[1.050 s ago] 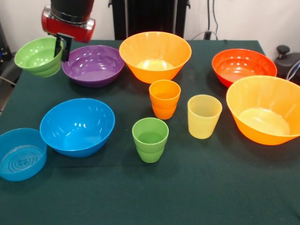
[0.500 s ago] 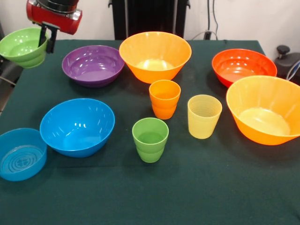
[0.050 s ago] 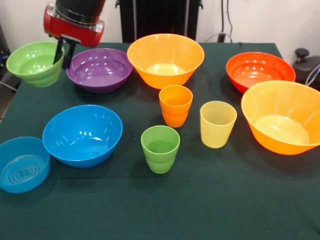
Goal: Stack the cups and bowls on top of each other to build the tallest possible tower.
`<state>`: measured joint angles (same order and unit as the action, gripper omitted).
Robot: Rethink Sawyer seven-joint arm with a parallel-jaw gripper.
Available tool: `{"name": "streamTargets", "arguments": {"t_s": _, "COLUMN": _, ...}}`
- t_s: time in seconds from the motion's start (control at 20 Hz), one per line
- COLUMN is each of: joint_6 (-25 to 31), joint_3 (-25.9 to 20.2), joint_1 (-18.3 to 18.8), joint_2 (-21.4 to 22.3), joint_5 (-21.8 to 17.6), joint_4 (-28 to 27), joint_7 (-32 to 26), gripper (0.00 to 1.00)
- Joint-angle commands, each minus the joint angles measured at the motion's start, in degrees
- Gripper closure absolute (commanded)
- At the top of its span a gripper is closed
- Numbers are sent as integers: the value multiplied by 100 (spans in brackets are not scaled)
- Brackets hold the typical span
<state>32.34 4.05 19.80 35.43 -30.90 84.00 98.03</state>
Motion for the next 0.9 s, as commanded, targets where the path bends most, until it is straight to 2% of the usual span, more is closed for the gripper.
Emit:
{"name": "streamTargets", "arguments": {"t_s": 0.05, "joint_6": 549, "joint_3": -341, "joint_1": -577, "joint_2": -829, "joint_5": 117, "joint_4": -1191, "joint_7": 587, "gripper": 100}}
{"name": "streamTargets", "arguments": {"t_s": 0.25, "joint_6": 763, "joint_3": -288, "joint_1": -797, "joint_2": -1071, "joint_5": 236, "joint_4": -1647, "joint_7": 664, "gripper": 100}}
{"name": "streamTargets", "arguments": {"t_s": 0.5, "joint_6": 861, "joint_3": -156, "joint_1": -1051, "joint_2": -1183, "joint_5": 361, "joint_4": -1766, "joint_7": 759, "gripper": 100}}
{"name": "streamTargets", "arguments": {"t_s": 0.9, "joint_6": 1480, "joint_3": 27, "joint_1": -1372, "joint_2": -1381, "joint_5": 669, "joint_4": -2320, "joint_7": 704, "gripper": 100}}
